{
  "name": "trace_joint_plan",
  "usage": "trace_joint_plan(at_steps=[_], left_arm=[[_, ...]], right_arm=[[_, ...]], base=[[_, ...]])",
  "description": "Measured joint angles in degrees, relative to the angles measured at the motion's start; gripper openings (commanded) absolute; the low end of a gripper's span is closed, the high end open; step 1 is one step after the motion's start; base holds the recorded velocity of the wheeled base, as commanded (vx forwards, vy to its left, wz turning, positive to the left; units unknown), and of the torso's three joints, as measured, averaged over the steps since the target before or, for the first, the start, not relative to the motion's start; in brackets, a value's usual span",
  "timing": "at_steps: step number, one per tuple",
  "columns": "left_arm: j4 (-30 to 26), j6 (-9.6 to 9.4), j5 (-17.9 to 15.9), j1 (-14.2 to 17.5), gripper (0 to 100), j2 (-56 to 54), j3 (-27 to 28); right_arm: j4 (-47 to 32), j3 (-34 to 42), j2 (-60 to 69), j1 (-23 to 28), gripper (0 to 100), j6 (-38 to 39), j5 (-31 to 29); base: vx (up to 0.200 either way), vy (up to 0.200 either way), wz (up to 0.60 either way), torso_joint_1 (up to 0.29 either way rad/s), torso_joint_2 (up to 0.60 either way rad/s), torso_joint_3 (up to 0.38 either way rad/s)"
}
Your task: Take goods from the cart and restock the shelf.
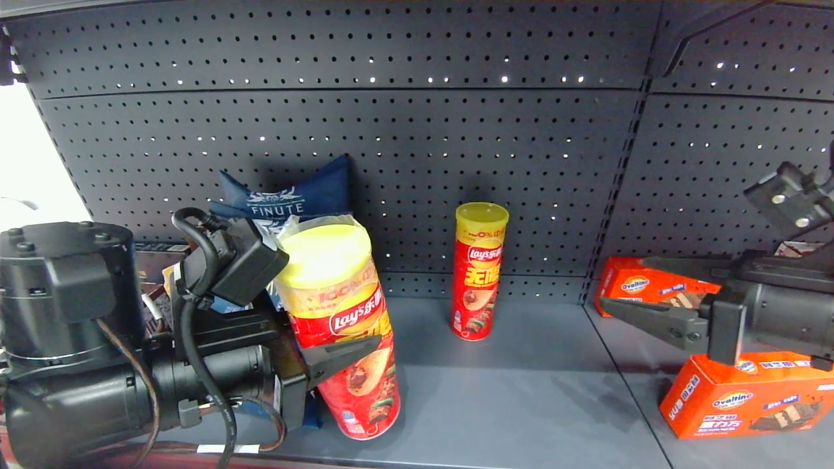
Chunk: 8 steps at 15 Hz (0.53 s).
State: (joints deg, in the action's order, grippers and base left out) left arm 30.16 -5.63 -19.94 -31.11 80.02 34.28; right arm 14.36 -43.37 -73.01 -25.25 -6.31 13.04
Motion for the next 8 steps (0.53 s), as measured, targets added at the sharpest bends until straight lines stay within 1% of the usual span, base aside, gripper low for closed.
trace_joint_plan(at_steps=[2, 8], left_arm=[[-0.1, 0.00, -0.3, -0.1, 0, 0.1, 0.4], [-0.3, 0.09, -0.7, -1.4, 0, -0.1, 0.4]], right_arm=[[2.2, -1.0, -3.8, -0.7, 100, 0.0, 1.5], [2.3, -7.3, -12.3, -1.5, 100, -1.9, 3.9]], base=[[0.000, 0.000, 0.00, 0.000, 0.00, 0.000], [0.000, 0.000, 0.00, 0.000, 0.00, 0.000]])
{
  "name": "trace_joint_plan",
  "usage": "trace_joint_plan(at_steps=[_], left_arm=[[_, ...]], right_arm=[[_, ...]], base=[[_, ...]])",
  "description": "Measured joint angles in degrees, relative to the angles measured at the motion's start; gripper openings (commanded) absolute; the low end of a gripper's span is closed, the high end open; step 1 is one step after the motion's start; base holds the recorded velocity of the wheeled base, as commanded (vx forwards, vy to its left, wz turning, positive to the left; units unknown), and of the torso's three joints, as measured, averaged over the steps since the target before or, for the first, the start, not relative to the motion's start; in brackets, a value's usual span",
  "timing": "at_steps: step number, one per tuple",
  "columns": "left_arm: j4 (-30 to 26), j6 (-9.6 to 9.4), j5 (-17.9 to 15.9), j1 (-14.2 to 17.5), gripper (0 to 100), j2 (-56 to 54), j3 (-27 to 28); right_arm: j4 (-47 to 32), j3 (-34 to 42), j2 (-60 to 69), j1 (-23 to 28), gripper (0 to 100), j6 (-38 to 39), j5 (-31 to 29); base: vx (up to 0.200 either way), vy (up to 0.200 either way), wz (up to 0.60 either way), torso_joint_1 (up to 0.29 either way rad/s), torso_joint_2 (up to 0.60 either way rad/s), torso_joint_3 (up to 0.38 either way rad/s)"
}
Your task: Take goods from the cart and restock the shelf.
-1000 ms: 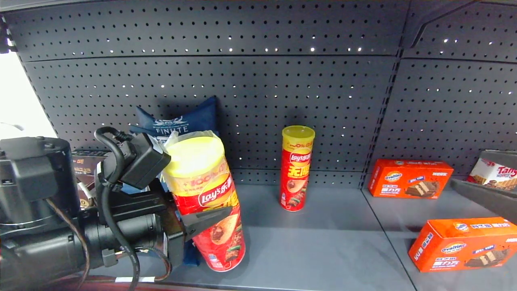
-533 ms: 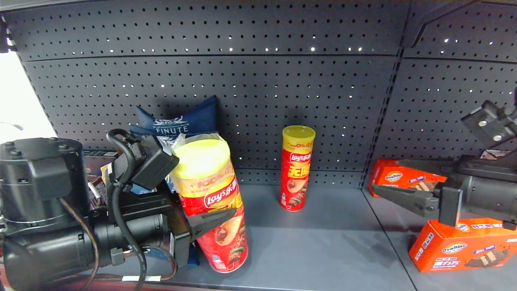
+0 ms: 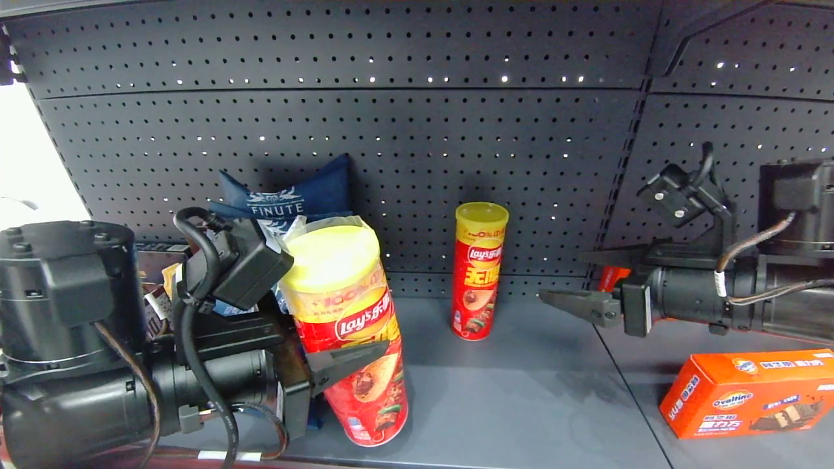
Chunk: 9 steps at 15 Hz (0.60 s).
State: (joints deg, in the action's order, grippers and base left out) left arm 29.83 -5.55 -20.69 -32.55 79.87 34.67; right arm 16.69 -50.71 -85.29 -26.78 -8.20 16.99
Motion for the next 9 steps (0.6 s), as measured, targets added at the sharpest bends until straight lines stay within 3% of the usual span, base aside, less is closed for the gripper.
trace_joint_plan(at_steps=[9], left_arm=[[0.1, 0.00, -1.4, 0.2, 0, 0.0, 0.1]], right_arm=[[4.7, -2.8, -11.3, 0.3, 100, -0.2, 0.6]], base=[[0.000, 0.000, 0.00, 0.000, 0.00, 0.000]])
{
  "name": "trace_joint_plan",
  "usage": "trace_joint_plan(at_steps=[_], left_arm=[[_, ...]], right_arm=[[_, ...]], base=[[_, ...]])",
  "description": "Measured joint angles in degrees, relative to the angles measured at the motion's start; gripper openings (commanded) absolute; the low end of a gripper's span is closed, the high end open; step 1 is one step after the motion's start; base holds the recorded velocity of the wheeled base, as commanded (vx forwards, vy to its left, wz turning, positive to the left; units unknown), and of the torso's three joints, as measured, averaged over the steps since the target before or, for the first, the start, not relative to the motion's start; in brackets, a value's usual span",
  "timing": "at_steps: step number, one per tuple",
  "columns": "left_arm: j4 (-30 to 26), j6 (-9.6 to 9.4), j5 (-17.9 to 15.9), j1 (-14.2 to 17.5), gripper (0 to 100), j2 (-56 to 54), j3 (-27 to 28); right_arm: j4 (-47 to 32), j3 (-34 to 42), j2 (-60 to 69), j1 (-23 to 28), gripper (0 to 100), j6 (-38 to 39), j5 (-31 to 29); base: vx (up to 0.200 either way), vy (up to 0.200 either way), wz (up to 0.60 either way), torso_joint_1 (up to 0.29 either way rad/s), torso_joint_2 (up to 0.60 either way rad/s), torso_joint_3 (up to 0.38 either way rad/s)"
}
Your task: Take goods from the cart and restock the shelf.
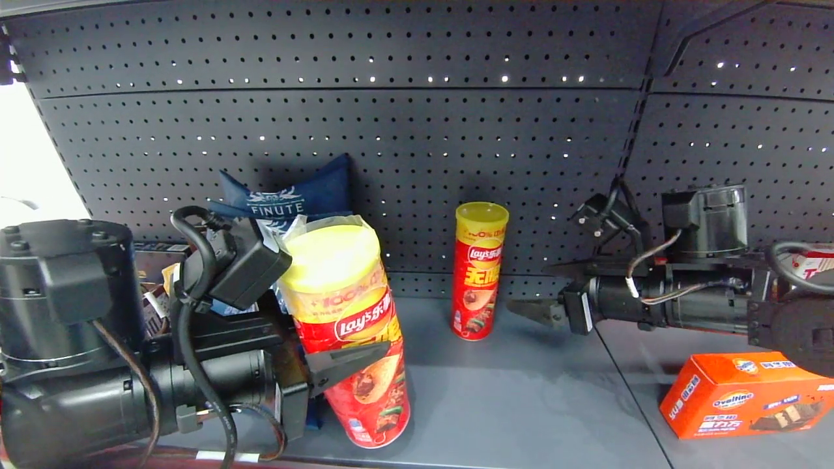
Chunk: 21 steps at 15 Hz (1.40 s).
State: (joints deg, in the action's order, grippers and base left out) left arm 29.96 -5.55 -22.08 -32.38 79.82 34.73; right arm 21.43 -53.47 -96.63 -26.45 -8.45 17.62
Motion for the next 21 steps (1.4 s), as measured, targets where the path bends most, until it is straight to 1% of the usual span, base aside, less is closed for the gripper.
trace_joint_plan(at_steps=[3, 5, 8, 11, 14, 15, 21], left_arm=[[0.0, 0.00, 0.0, 0.1, 0, 0.0, -0.5], [0.0, 0.00, 0.0, 0.2, 0, 0.0, -1.0], [0.0, 0.00, -0.1, 0.3, 0, 0.0, -1.0], [0.0, 0.02, -0.1, 0.3, 0, 0.0, -1.1], [0.0, 0.02, -0.1, 0.4, 0, 0.0, -1.0], [0.0, 0.02, -0.1, 0.4, 0, 0.0, -1.0], [0.0, 0.02, -0.1, 0.3, 0, 0.0, -0.8]], right_arm=[[4.5, -0.4, -3.4, 1.2, 100, -0.1, 1.8], [5.2, -1.1, -5.4, 1.4, 100, -0.1, 3.2], [5.6, -2.6, -7.8, 1.2, 100, -0.2, 3.6], [7.8, -4.8, -10.7, 1.5, 100, -0.2, 6.5], [9.7, -5.9, -13.3, 1.6, 100, -0.1, 7.3], [10.3, -6.2, -14.0, 1.6, 100, -0.1, 8.5], [12.3, -8.5, -17.7, 3.4, 100, -0.2, 12.3]], base=[[0.000, 0.000, 0.00, 0.000, 0.00, 0.000], [0.000, 0.000, 0.00, 0.000, 0.00, 0.000], [0.000, 0.000, 0.00, 0.000, 0.00, 0.000], [0.000, 0.000, 0.00, 0.000, 0.00, 0.000], [0.000, 0.000, 0.00, 0.000, 0.00, 0.000], [0.000, 0.000, 0.00, 0.000, 0.00, 0.000], [0.000, 0.000, 0.00, 0.000, 0.00, 0.000]])
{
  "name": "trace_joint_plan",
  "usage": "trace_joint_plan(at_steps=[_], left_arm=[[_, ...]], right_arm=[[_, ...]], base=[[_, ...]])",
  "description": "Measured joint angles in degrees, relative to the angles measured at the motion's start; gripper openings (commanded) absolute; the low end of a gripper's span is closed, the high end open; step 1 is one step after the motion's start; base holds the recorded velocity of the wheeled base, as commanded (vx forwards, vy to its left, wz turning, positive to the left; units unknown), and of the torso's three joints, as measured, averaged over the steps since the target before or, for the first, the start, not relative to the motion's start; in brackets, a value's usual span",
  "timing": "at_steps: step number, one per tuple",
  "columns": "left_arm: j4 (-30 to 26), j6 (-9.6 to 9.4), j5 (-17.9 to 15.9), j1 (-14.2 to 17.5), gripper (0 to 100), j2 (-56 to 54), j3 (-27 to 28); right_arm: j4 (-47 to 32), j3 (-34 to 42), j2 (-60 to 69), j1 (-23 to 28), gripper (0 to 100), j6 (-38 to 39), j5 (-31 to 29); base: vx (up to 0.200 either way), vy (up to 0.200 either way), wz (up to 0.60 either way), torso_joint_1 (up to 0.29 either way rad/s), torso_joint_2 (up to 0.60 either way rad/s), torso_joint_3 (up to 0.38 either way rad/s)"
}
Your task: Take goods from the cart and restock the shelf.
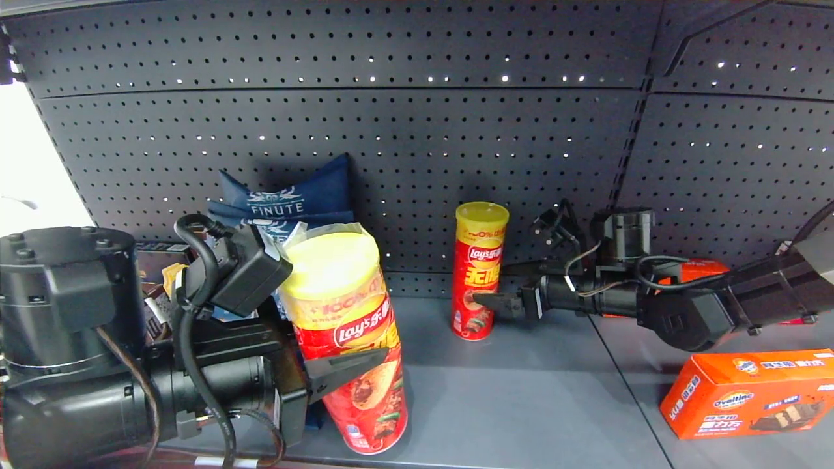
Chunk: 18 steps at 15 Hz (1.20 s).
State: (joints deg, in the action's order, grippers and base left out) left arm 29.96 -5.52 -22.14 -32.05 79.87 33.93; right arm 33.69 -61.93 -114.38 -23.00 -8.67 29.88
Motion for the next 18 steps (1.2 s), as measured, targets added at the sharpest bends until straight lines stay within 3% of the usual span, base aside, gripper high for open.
trace_joint_plan(at_steps=[7, 17, 18], left_arm=[[0.0, 0.06, 0.0, -0.1, 0, 0.3, 0.0], [0.0, 0.24, 0.1, 0.2, 0, 0.3, -0.3], [0.0, 0.27, 0.1, 0.2, 0, 0.3, -0.3]], right_arm=[[2.7, -0.6, -3.0, 0.5, 100, 0.1, 5.3], [3.8, -4.1, -7.6, 0.0, 100, 0.3, 7.1], [3.8, -4.6, -8.0, -0.1, 0, 0.3, 7.1]], base=[[0.000, 0.000, 0.00, 0.000, 0.00, 0.000], [0.000, 0.000, 0.00, 0.000, 0.00, 0.000], [0.000, 0.000, 0.00, 0.000, 0.00, 0.000]])
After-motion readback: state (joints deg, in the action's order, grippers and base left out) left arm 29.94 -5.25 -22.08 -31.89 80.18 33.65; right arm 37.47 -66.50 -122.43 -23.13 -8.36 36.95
